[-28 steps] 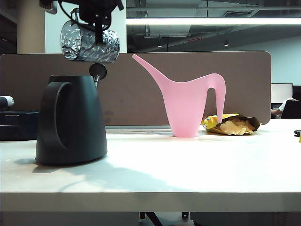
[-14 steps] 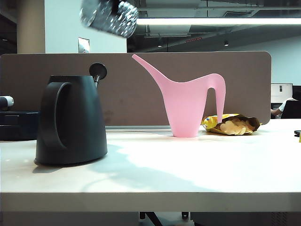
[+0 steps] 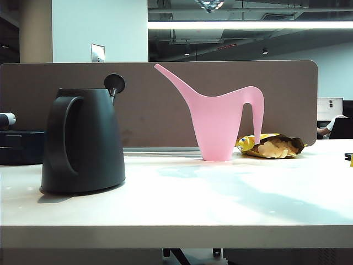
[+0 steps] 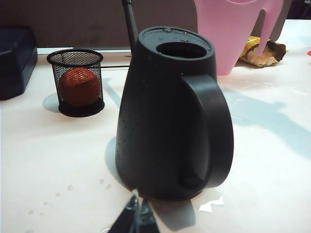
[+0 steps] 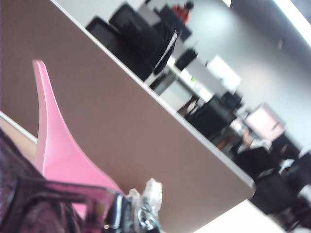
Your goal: Pour the water from the cup into the kettle.
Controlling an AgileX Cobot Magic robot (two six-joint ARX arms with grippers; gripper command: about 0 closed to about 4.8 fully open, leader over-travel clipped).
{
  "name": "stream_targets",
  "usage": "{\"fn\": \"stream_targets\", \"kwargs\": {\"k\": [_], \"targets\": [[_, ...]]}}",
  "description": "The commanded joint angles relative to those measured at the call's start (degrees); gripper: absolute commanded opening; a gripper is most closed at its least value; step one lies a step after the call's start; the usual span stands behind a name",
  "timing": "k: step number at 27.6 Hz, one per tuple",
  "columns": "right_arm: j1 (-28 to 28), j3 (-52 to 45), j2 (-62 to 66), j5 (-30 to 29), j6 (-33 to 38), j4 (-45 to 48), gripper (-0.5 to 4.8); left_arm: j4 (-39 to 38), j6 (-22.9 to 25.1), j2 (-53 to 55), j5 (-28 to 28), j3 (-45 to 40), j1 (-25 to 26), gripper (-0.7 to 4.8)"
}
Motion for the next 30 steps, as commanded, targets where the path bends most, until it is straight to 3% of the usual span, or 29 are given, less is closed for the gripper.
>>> {"fn": "stream_targets", "kwargs": {"k": [1,11,21,30], "targets": [[-2.6,0.3,-1.8,-4.0,9.8,-3.7,-0.03,0.3,-0.2,0.0,0.2,0.1,0.0,-0.05],[-8.5,-5.0,-5.5,-10.5,22.7,-6.3,-0.03,0.4,-0.2,0.0,0.0,0.1,0.0,-0.05],[-19.0,-27.1,-13.6,-20.8,36.2,7.3,-0.03,0.3,-0.2,0.0,0.0,0.1,0.0,-0.05],[-21.1,-43.3,-13.6,-24.3,40.4,25.1,-0.03,0.3,-0.2,0.0,0.0,0.1,0.0,-0.05]]}}
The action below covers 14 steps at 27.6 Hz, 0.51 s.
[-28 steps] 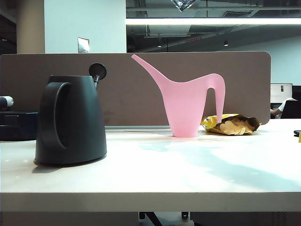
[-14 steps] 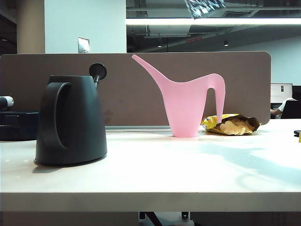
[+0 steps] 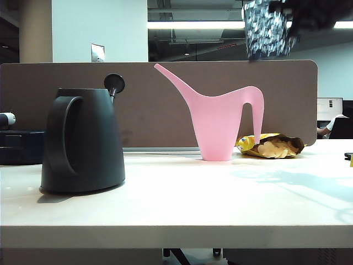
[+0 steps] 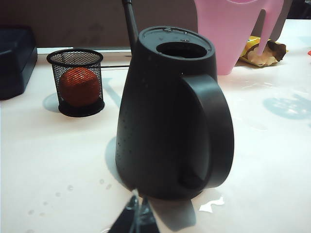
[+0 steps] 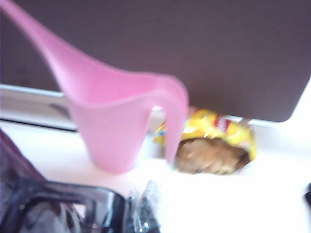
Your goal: Pour the water from the cup into the kettle.
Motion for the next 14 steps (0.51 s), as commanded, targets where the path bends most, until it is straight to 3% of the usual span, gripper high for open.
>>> {"fn": "stream_targets", "kwargs": {"k": [1,7,14], "targets": [[0.1,-5.7,-0.2,-0.5,1.3,10.9,-0.03,0.3,-0.2,0.0,0.1,0.1,0.0,-0.05],[0.0,-14.3,5.2,-0.5,7.0,23.7,-0.03,0.3,-0.2,0.0,0.1,0.1,0.0,-0.05],[0.1,-15.0,14.8,-1.7,11.4,29.6,-0.03,0.3,-0.2,0.0,0.1,0.1,0.0,-0.05]]}}
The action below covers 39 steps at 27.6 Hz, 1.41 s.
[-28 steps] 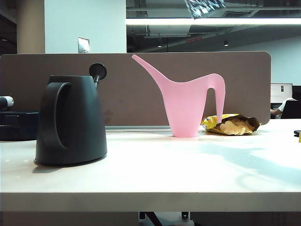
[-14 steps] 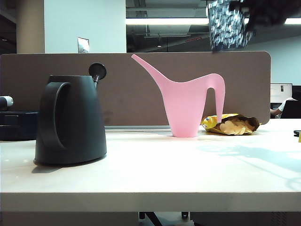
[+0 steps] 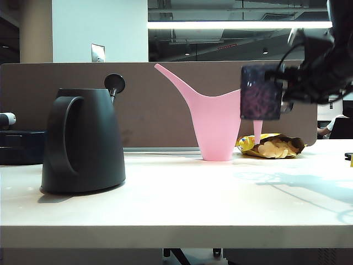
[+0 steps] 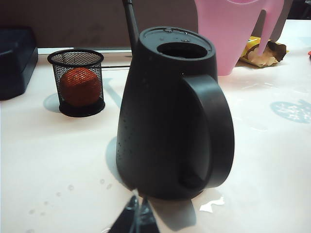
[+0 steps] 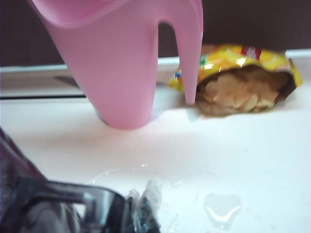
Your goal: Pour the water from the cup into the kettle.
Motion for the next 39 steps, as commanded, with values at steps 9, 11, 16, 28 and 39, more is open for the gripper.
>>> {"fn": "stream_targets", "kwargs": {"k": [9,11,16,28,39], "targets": [[0.2,0.1,8.7,-0.5,2.6,7.5,-0.03,0.3,-0.2,0.0,0.1,0.1,0.0,-0.05],[0.1,0.1,10.0,-0.6,2.6,7.5,-0.03,0.3,-0.2,0.0,0.1,0.1,0.0,-0.05],[0.1,0.1,13.5,-0.6,2.6,9.2,-0.03,0.3,-0.2,0.0,0.1,0.1,0.0,-0.05],[0.1,0.1,19.1,-0.5,2.6,12.9,-0.03,0.3,-0.2,0.0,0.1,0.1,0.0,-0.05],[0.1,0.1,19.7,-0.3,2.6,11.3,0.00,0.3,-0.2,0.0,0.1,0.1,0.0,-0.05]]}}
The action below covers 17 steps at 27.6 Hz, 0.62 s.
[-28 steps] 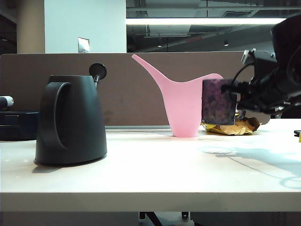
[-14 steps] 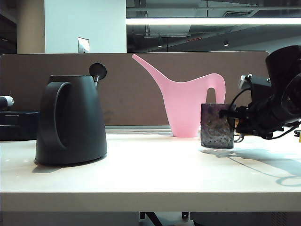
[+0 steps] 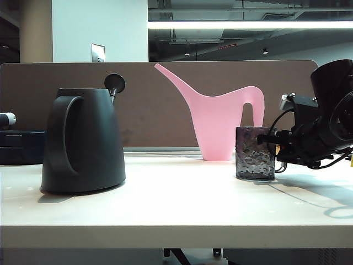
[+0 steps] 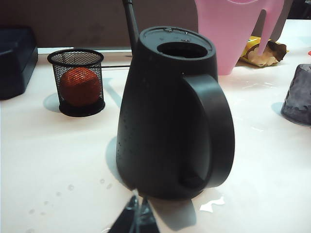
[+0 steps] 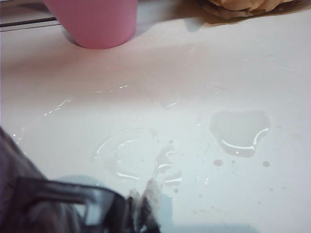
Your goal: Pour the water from the cup into the kettle.
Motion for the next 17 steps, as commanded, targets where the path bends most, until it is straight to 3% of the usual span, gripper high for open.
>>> {"fn": "stream_targets", "kwargs": {"k": [1,2,3,5,17], "targets": [[0.0,0.1,0.0,-0.1,0.2,-0.3,0.02,0.4,-0.2,0.0,0.1,0.1,0.0,-0.05],[0.0,0.1,0.0,-0.1,0.2,-0.7,0.23,0.4,-0.2,0.0,0.1,0.1,0.0,-0.05],[0.0,0.1,-0.1,-0.1,0.2,-1.3,0.79,0.4,-0.2,0.0,0.1,0.1,0.0,-0.05],[0.0,0.1,-0.1,-0.1,0.2,-1.4,1.14,0.4,-0.2,0.0,0.1,0.1,0.0,-0.05],[0.0,0.1,-5.7,-0.1,-0.2,-9.0,1.18,0.4,-0.2,0.0,0.1,0.1,0.0,-0.05]]}}
